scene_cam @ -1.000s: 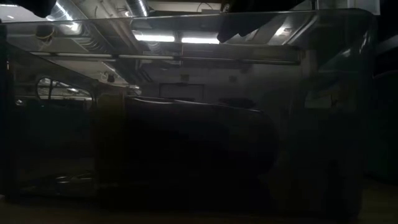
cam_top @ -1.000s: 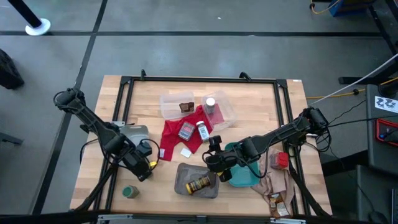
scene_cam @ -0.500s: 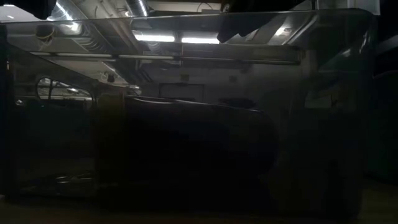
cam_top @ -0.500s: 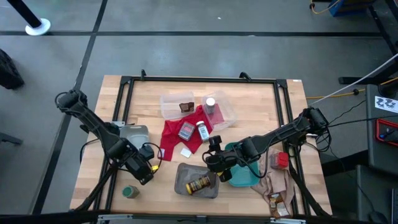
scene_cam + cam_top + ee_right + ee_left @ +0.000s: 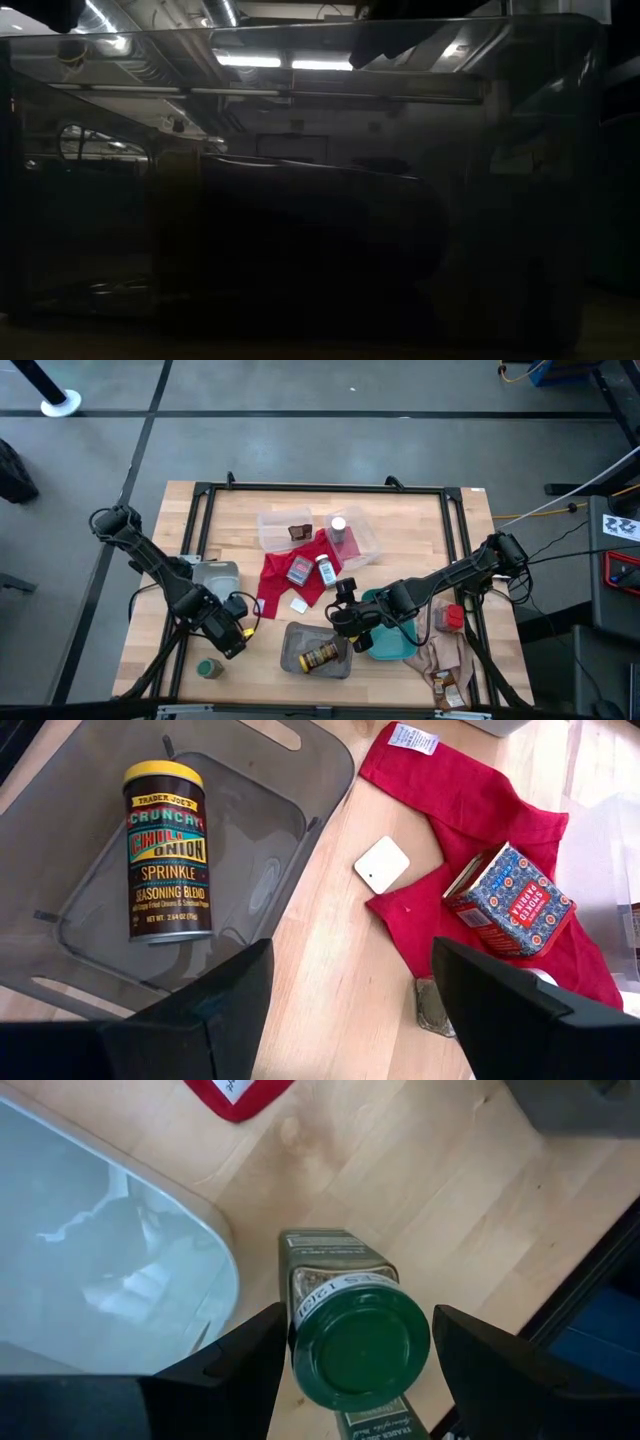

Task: Sort spices by type
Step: Put the top green seasoning bottle into the gray bin

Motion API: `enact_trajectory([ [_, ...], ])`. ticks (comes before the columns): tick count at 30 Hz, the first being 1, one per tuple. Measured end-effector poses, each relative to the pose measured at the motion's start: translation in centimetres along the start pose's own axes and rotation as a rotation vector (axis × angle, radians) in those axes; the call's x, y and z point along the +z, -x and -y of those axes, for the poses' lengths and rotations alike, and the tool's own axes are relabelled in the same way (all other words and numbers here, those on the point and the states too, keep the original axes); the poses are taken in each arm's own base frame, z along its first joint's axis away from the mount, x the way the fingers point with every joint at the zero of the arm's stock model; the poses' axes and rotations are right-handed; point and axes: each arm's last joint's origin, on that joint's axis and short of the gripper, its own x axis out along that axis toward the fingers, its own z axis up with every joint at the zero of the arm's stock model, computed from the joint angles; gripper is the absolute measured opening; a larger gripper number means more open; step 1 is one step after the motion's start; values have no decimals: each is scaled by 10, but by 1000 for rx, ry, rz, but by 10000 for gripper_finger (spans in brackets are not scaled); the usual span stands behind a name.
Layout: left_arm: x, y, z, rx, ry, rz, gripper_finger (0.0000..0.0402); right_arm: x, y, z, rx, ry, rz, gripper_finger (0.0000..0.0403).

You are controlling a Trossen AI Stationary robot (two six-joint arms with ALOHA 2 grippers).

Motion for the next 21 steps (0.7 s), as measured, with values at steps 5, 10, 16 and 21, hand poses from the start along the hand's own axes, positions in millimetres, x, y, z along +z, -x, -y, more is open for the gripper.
enact_trajectory([
  [5, 0, -2, -1, 5, -1, -1, 235, 0, 0, 0, 0, 0, 0, 271],
  [10, -1, -4, -3, 14, -35, -3, 235, 0, 0, 0, 0, 0, 0, 271],
  [16, -1, -4, -3, 15, -61, -4, 235, 0, 0, 0, 0, 0, 0, 271],
  [21, -1, -4, -3, 15, -61, -4, 217, 0, 0, 0, 0, 1, 0, 271],
])
